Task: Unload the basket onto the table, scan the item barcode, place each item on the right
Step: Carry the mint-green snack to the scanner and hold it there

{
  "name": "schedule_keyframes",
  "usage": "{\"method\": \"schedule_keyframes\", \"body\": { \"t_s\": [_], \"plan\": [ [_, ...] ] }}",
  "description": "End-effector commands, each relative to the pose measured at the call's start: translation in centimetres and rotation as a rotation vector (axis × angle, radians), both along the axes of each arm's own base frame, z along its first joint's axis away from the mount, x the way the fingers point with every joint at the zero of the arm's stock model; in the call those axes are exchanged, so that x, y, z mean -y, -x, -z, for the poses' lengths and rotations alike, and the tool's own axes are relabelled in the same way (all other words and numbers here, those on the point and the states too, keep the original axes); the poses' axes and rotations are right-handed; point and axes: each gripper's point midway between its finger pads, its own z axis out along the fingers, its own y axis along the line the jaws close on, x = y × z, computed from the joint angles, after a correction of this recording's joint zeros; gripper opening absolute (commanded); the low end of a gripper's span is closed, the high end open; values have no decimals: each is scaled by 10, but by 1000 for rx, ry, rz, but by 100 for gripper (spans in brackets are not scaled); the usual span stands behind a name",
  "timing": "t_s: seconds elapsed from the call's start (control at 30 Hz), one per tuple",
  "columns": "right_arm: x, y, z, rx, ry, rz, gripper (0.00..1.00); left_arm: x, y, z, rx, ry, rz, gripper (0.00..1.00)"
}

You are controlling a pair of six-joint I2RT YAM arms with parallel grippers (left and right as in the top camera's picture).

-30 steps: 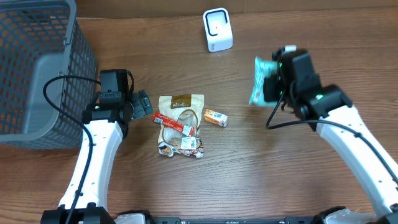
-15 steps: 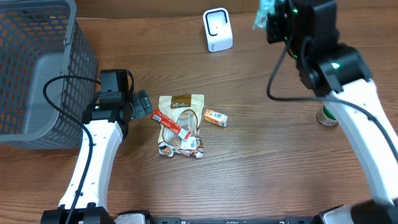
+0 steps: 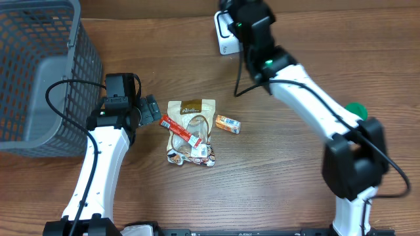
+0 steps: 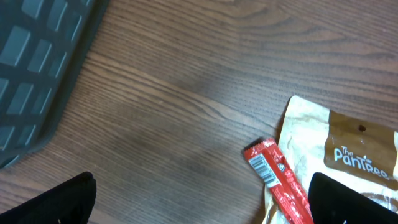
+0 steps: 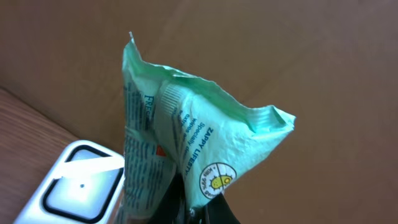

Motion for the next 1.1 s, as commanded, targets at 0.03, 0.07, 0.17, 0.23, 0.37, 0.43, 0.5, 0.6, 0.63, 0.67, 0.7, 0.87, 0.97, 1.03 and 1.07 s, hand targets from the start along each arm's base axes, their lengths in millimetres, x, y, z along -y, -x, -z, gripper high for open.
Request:
{"method": "schedule_keyframes", "body": {
  "t_s": [0.03,0.07,0.17,0.23,0.37,0.43,0.5,0.6,0.63,0.67,0.7,0.87,0.97,1.03,1.07],
  "plan": [
    [-20,-11,19,76,225,-3,4,-2,-3,-4,9,-11,-1,100],
    [-27,-12,23,99,223,-9,4,-2,-3,-4,9,-11,-1,100],
    [-44,-17,36,165,242,-24,4,-2,-3,-4,9,-11,-1,100],
    [-48,-20,44,208,264,-12,4,-2,-3,-4,9,-11,-1,100],
    [-49,-25,62,269,286,17,4,-2,-3,-4,9,-11,-1,100],
    [-47,-27,67,300,264,33,4,-2,-3,-4,9,-11,-1,100],
    [-44,-28,68,340,235,49,4,-2,-3,-4,9,-11,-1,100],
    [-43,-29,72,361,215,49,4,-2,-3,-4,9,-11,-1,100],
    [-44,-30,77,357,203,41,4,-2,-3,-4,9,-11,-1,100],
    [-44,-30,77,359,186,40,4,-2,-3,-4,9,-11,-1,100],
    [-43,-30,77,361,175,41,4,-2,-3,-4,9,-11,-1,100],
    [-43,-29,72,384,69,45,4,-2,-3,-4,9,-11,-1,100],
    [-43,-32,86,327,30,43,4,-2,-3,-4,9,-11,-1,100],
    [-44,-34,101,272,10,39,4,-2,-3,-4,9,-11,-1,100],
    [-42,-35,107,250,-6,43,4,-2,-3,-4,9,-11,-1,100]
  ]
}}
